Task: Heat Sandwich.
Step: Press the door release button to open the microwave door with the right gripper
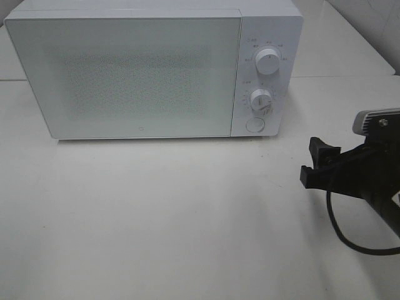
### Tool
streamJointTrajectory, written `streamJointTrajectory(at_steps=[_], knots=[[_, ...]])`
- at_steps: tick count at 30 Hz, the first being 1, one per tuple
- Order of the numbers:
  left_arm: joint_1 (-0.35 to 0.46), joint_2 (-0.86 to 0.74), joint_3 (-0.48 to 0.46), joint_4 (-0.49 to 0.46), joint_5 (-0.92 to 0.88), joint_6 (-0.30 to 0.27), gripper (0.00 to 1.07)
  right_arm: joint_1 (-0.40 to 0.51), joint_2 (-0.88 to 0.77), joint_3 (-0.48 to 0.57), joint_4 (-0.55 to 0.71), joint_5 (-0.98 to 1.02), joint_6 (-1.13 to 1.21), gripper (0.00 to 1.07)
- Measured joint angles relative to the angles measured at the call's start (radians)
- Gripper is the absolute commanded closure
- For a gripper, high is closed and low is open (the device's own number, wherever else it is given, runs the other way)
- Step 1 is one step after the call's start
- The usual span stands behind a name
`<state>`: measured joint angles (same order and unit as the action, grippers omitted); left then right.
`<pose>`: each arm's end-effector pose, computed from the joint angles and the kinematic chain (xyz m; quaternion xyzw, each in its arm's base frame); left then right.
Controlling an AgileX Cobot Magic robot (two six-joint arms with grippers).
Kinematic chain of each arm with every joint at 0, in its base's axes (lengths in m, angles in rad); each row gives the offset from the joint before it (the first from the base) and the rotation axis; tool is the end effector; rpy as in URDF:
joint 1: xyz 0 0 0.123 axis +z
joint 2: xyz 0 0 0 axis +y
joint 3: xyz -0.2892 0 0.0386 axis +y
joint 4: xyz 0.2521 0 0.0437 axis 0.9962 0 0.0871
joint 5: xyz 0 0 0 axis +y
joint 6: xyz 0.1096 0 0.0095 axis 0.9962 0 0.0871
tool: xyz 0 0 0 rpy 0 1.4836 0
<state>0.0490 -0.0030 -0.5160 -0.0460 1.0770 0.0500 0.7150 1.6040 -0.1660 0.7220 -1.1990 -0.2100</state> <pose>0.0061 -0.0042 0.2738 0.0017 0.8523 0.0029 0.5230 0.2020 0.0857 0.1444 -0.0377 0.7743 -0.0085 0.6316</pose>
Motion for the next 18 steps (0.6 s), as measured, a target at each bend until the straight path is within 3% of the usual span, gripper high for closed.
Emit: streamJointTrajectory(at_steps=[11,18], knots=[[0.000,0.000,0.000,0.000,0.000,0.000,0.07,0.157,0.106,-0.106,0.108,-0.013,-0.022,0.31],[0.000,0.000,0.000,0.000,0.000,0.000,0.07,0.203,0.117,-0.125,0.153,-0.015,-0.022,0.32]])
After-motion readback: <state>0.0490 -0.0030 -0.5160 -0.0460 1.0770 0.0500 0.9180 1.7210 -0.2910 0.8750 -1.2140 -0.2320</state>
